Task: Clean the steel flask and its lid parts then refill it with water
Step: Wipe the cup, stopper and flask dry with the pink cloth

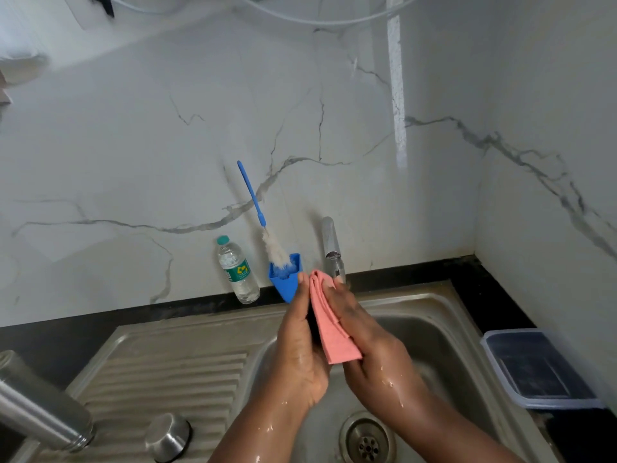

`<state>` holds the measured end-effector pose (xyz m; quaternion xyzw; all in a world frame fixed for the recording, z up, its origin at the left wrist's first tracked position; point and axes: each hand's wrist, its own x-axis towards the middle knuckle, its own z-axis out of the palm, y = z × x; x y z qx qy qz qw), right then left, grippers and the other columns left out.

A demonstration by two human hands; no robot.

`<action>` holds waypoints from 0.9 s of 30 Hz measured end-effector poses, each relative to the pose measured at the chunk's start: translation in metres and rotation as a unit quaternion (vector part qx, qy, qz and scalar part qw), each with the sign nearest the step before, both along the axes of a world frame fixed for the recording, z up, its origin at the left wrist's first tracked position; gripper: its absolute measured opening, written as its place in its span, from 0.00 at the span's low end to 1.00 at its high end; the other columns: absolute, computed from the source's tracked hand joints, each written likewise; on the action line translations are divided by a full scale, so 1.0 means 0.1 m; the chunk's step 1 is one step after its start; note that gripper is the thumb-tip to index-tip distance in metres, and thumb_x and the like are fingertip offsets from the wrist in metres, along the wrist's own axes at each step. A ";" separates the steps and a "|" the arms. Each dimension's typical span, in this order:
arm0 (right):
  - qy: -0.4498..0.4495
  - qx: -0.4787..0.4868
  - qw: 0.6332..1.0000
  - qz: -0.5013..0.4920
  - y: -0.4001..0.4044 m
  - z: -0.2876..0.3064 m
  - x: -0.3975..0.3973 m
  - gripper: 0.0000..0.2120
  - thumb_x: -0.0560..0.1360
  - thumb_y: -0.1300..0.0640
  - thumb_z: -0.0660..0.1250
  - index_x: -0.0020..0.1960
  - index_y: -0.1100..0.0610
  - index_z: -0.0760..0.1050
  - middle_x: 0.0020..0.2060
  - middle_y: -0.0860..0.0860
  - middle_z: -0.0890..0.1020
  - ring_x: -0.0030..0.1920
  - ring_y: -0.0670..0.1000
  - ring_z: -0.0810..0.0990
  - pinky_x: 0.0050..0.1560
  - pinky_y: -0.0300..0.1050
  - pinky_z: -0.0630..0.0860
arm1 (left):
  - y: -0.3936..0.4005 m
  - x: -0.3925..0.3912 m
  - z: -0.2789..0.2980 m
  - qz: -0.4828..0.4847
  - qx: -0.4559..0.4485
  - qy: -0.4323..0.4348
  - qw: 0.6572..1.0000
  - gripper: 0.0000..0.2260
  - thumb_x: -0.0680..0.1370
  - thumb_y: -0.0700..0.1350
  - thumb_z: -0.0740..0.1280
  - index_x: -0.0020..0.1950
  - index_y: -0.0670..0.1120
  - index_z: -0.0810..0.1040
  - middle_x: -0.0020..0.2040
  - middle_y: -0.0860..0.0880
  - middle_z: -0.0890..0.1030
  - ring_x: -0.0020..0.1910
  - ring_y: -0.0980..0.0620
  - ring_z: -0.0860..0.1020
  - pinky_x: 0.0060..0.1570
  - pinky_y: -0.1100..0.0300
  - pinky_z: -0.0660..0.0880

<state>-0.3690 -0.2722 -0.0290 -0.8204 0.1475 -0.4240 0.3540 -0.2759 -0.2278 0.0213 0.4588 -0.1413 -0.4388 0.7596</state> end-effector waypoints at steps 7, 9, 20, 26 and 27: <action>-0.077 0.096 0.990 0.065 0.01 -0.01 0.03 0.30 0.75 0.71 0.57 0.75 0.53 0.63 0.74 0.43 0.65 0.75 0.46 0.61 0.75 0.44 0.58 | 0.02 0.09 -0.07 0.011 0.062 0.020 0.998 0.25 0.76 0.66 0.61 0.46 0.46 0.85 0.43 0.43 0.85 0.40 0.47 0.83 0.46 0.52 0.77; -0.058 0.048 0.996 0.044 0.01 -0.07 0.03 0.32 0.76 0.70 0.58 0.76 0.51 0.61 0.75 0.43 0.63 0.76 0.48 0.60 0.75 0.46 0.59 | 0.03 0.11 -0.04 0.018 0.076 0.012 0.997 0.26 0.78 0.65 0.59 0.51 0.44 0.83 0.45 0.42 0.86 0.42 0.45 0.85 0.48 0.50 0.79; -0.035 0.131 0.990 0.037 0.03 -0.16 0.09 0.32 0.78 0.69 0.59 0.76 0.44 0.61 0.72 0.36 0.66 0.73 0.40 0.64 0.74 0.49 0.62 | 0.11 0.20 -0.10 0.035 0.067 0.002 0.997 0.36 0.68 0.73 0.57 0.56 0.45 0.81 0.46 0.40 0.85 0.46 0.43 0.82 0.50 0.48 0.78; -0.040 0.198 0.979 -0.020 0.03 -0.17 0.12 0.34 0.77 0.70 0.59 0.74 0.39 0.63 0.66 0.32 0.72 0.67 0.35 0.69 0.72 0.47 0.66 | 0.20 0.22 -0.08 -0.032 0.113 0.021 0.993 0.22 0.64 0.55 0.75 0.53 0.44 0.80 0.39 0.45 0.79 0.34 0.51 0.74 0.33 0.61 0.69; -0.045 0.187 0.981 -0.027 0.05 -0.15 0.10 0.35 0.76 0.71 0.58 0.74 0.40 0.63 0.68 0.33 0.71 0.69 0.35 0.67 0.73 0.46 0.65 | 0.19 0.23 -0.09 -0.013 0.112 0.069 0.991 0.23 0.64 0.54 0.75 0.55 0.43 0.80 0.41 0.43 0.80 0.36 0.50 0.76 0.36 0.60 0.72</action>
